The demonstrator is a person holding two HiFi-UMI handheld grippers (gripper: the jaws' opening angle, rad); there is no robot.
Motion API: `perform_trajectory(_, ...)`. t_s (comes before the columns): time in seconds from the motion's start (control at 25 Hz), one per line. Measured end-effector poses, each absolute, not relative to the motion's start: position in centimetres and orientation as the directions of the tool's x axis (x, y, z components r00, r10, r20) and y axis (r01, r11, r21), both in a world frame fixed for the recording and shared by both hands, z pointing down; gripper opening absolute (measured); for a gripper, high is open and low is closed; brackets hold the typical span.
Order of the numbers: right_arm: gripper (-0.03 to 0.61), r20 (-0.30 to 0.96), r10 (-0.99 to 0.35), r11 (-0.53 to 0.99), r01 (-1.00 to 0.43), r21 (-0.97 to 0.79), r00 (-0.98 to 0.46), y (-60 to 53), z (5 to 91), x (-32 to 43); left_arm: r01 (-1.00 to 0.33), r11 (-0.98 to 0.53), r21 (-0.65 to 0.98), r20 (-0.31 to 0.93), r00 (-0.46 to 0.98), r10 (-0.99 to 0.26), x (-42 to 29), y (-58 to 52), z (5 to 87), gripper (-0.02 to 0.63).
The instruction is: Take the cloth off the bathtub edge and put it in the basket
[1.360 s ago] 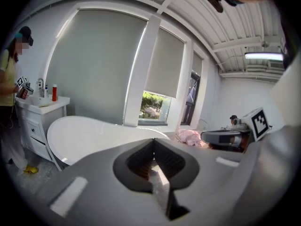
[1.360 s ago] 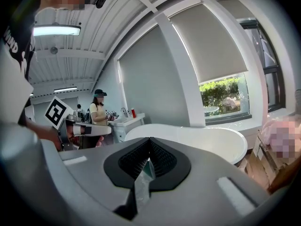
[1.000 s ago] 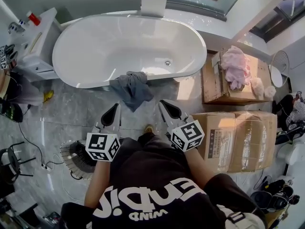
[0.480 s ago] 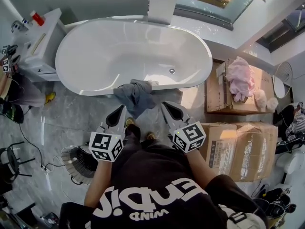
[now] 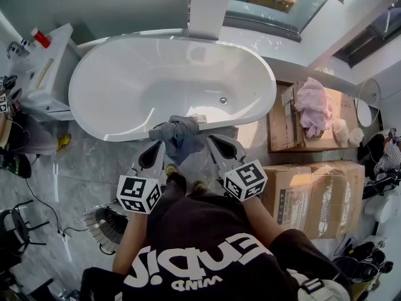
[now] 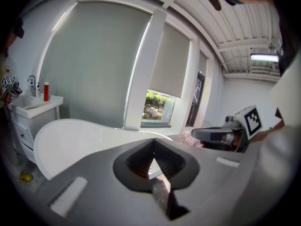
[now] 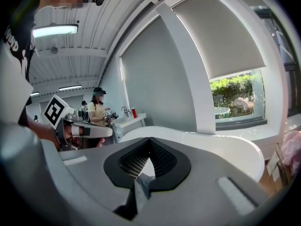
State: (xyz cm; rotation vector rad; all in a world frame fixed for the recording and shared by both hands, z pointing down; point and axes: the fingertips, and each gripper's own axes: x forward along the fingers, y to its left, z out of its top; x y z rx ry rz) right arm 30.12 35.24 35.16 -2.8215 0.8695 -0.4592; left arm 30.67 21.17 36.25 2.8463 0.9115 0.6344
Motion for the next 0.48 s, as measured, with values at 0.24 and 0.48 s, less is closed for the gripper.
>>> perform_trajectory(0.24, 0.009, 0.257, -0.570, -0.820, -0.521, -0.236, 0.781, 34.8, 35.7, 31.4, 0.553, -0.804, 0.220, 0.371, 0.715, 0.593, 32.1, 21.2, 36.8, -0.003)
perform_trajectory(0.48, 0.009, 0.270, -0.563, -0.825, -0.510, -0.244, 0.781, 34.7, 36.5, 32.8, 0.572, -0.789, 0.226, 0.372, 0.698, 0.612, 33.6, 21.6, 37.7, -0.003)
